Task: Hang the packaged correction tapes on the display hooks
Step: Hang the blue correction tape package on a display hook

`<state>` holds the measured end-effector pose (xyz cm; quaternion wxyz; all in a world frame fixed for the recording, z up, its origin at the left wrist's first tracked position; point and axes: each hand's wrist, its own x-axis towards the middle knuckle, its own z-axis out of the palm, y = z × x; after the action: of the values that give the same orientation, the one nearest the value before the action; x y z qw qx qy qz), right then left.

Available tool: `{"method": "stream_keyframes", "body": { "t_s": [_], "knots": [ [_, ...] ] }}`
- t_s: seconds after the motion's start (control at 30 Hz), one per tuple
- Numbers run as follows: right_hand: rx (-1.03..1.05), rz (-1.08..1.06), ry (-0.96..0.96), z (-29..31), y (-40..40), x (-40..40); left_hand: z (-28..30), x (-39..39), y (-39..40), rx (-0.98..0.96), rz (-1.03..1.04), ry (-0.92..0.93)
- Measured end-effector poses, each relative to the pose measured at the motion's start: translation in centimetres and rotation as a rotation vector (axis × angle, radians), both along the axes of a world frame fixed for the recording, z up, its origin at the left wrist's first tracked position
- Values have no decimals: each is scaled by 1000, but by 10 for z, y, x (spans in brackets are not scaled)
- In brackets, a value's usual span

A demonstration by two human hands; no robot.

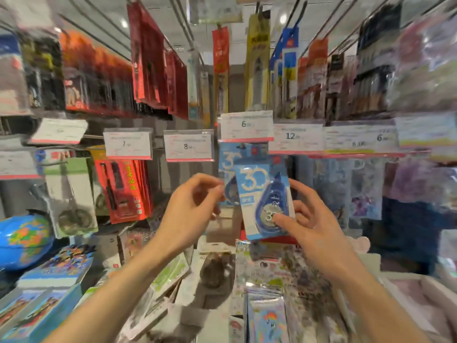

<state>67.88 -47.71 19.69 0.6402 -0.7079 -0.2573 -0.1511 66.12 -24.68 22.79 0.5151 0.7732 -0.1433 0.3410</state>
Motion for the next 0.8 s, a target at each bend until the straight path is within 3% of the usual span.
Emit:
{"method": "stream_keyframes", "body": {
  "t_s": [0.27, 0.8],
  "knots": [
    [-54, -12, -56, 17, -4, 4, 69, -8, -7, 24, -1, -106],
    [-114, 1, -71, 30, 19, 9, 62, -6, 6, 106, -28, -120]
  ]
}}
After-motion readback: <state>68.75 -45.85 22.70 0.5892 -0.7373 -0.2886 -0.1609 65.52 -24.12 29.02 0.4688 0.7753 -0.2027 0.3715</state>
